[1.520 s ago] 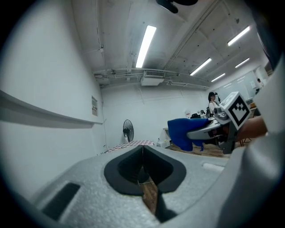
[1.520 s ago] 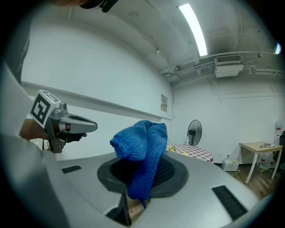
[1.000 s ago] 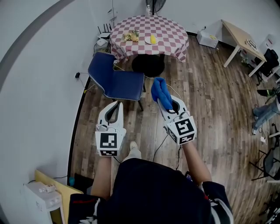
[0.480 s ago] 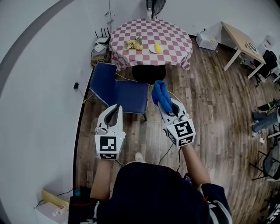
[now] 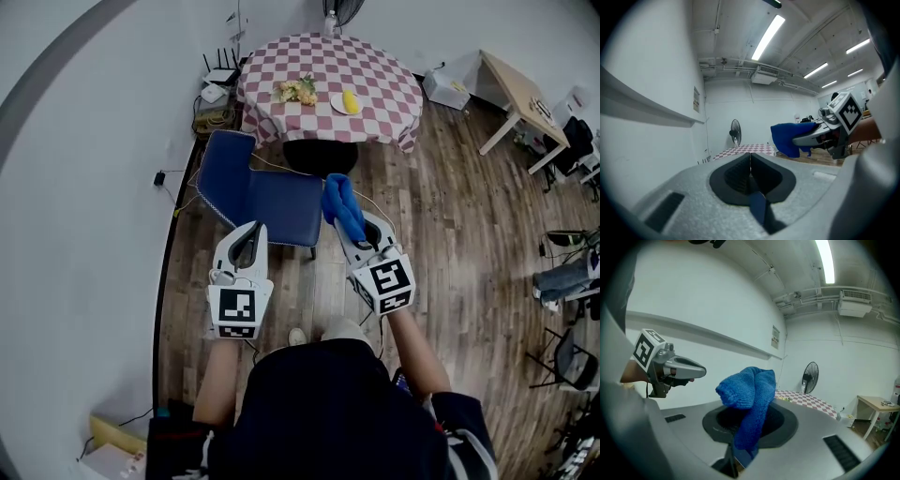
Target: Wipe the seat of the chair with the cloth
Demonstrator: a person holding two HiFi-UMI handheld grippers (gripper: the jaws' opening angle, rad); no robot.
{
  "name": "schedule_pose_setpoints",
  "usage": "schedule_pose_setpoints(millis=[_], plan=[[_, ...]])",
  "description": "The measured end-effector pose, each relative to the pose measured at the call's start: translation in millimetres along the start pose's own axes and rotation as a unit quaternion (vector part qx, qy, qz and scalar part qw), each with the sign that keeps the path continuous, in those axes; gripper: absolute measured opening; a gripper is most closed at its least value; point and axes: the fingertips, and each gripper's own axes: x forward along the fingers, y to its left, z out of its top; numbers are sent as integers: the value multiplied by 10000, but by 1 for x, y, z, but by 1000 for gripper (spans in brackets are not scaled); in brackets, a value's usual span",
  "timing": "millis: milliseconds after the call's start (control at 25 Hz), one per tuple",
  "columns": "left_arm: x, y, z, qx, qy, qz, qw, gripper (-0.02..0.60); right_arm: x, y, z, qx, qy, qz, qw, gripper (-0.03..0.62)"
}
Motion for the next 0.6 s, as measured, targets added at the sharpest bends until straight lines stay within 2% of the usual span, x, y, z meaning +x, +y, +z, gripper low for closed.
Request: schedule_pose_setpoints(millis=[360,600], plan=[[38,22,-14,53,28,215,9998,17,47,-19,-6,-6,-6,166,9999,66],[94,32,-19,40,136,321,9994,17,98,-57,-14,-9,23,408,9992,66]])
